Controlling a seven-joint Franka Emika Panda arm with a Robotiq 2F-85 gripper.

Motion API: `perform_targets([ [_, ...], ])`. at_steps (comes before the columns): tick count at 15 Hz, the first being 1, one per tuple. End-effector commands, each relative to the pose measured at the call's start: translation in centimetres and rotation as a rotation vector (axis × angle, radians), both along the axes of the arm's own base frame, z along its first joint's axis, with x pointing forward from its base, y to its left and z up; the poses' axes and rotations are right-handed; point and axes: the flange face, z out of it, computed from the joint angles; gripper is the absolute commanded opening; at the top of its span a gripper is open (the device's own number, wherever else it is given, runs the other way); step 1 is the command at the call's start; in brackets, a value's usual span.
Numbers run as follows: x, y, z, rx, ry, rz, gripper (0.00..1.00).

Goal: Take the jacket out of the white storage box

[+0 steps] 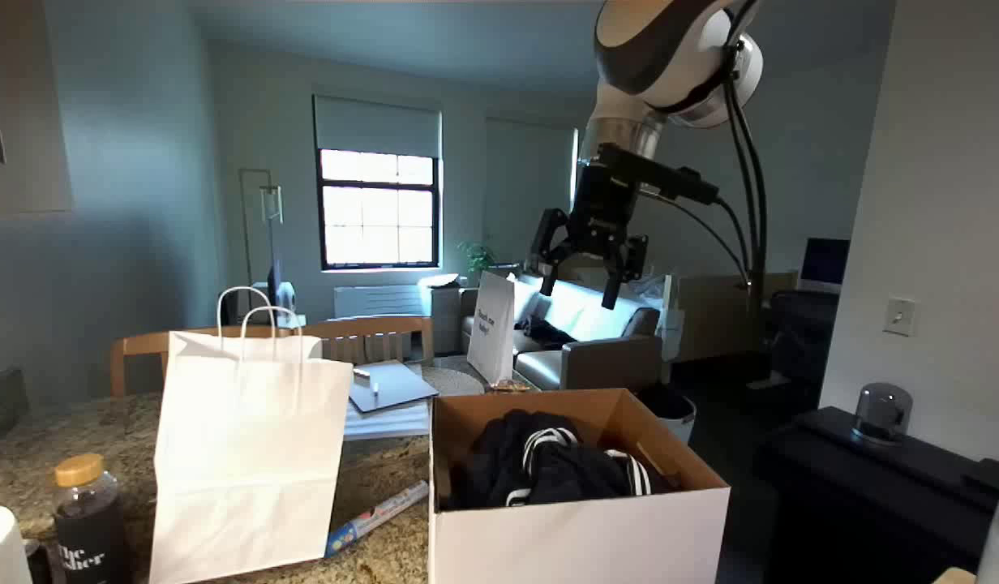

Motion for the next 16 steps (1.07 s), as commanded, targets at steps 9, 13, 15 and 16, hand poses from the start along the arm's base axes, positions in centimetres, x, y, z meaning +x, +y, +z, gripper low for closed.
perform_targets([
  [9,1.4,-0.8,0.0,-0.038,-0.031,-0.003,1.00],
  [13,3.8,-2.0,-0.8,-0.086,-0.055,0.048,1.00],
  [15,5.0,-2.2,-1.7,-0.105,-0.041,0.079,1.00],
  [16,5.6,-2.1,-2.5,-0.112,-0.025,0.097,1.00],
])
